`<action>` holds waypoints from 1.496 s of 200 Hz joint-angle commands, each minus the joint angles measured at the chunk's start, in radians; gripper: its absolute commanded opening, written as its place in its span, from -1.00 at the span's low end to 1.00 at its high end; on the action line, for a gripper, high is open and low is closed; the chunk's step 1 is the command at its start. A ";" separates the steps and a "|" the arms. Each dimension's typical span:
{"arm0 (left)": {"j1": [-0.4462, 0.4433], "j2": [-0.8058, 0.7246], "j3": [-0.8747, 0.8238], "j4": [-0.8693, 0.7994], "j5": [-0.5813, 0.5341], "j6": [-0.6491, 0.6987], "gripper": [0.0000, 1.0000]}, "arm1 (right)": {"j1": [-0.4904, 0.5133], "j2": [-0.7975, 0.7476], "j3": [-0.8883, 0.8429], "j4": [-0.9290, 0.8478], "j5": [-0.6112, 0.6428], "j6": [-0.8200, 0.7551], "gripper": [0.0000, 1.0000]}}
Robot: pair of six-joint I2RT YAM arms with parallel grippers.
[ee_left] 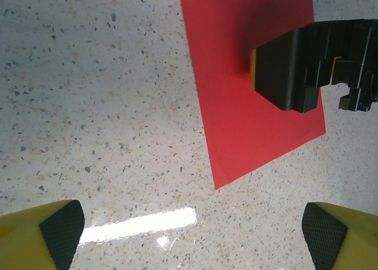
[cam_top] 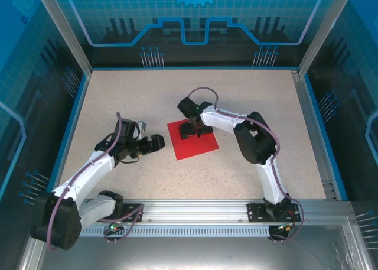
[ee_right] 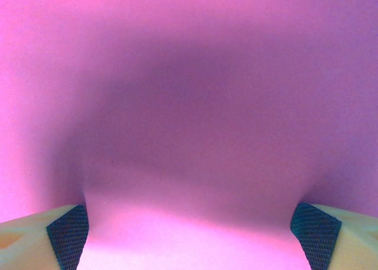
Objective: Fold a paper plane with a square sheet of paper (pick it up from the middle)
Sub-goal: Rotate the square sheet of paper at the center of the table.
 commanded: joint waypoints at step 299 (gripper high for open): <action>0.011 0.124 0.046 0.051 0.079 0.012 0.97 | -0.059 -0.009 -0.041 -0.049 -0.076 -0.118 0.81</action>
